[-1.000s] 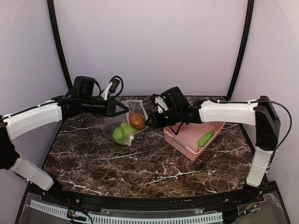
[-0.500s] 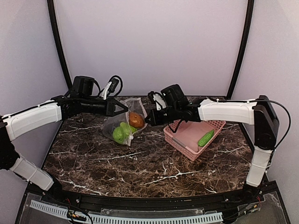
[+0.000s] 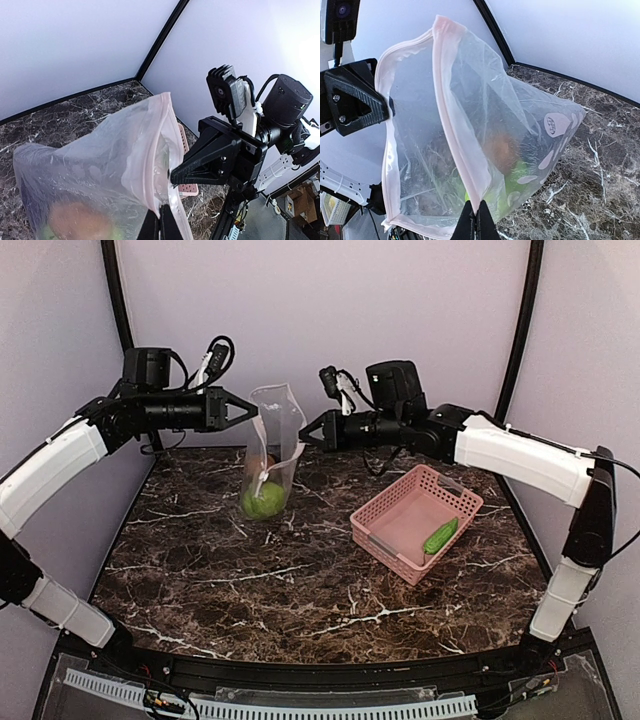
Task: Place the food in the zip-top bag and seal the zipper
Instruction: Adjust the zipper food storage bag at the center of the board, then adjust the bin at the center of the board.
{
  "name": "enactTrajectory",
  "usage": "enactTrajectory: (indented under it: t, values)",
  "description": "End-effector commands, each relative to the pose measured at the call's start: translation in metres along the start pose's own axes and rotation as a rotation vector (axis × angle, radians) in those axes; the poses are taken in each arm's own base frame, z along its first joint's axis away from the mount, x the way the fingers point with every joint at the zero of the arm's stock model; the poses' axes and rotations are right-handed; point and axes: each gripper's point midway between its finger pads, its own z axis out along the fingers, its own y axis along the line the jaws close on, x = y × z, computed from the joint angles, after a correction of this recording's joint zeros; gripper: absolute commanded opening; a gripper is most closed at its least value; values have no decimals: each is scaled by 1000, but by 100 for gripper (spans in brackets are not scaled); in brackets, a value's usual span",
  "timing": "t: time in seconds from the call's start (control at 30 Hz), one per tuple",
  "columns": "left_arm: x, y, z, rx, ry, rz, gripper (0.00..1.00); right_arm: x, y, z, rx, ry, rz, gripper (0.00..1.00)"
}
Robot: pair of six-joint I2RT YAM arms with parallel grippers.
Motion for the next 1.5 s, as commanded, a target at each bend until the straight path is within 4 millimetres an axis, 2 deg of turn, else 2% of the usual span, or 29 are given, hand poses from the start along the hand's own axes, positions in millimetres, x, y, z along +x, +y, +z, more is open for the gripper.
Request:
enactTrajectory:
  t: [0.0, 0.3, 0.33, 0.47, 0.53, 0.6, 0.7, 0.83, 1.0, 1.13, 1.3, 1.47]
  values:
    - [11, -1, 1, 7, 61, -56, 1, -3, 3, -5, -11, 1, 4, 0]
    - [8, -9, 4, 56, 80, -57, 1, 15, -18, -1, 78, 45, 18, 0]
    - [11, -6, 6, 49, 95, -53, 1, 16, -19, -3, 86, 46, 15, 5]
    - [23, 6, 12, 21, 134, -39, 1, 13, -23, -18, 140, 42, -16, 48]
    - [27, 12, 14, -3, 139, -23, 1, 8, -26, -33, 187, 32, -38, 64]
    - [28, 22, 12, -57, 127, 1, 1, 6, -32, -52, 251, 24, -52, 76]
    - [24, 30, 6, -105, 87, 34, 1, 12, -50, -83, 378, 24, -42, 85]
    - [26, 43, -5, -193, 45, 74, 1, 42, -94, -125, 575, 55, 66, 89]
    - [42, 63, -8, -274, 44, 88, 1, 95, -167, -172, 805, 103, 294, 89]
    - [53, 69, -6, -283, 59, 88, 1, 126, -211, -202, 954, 114, 401, 88]
    - [66, 73, -2, -274, 88, 65, 1, 156, -249, -229, 1102, 150, 473, 85]
    - [67, 71, -1, -262, 87, 60, 1, 184, -273, -234, 1174, 217, 511, 82]
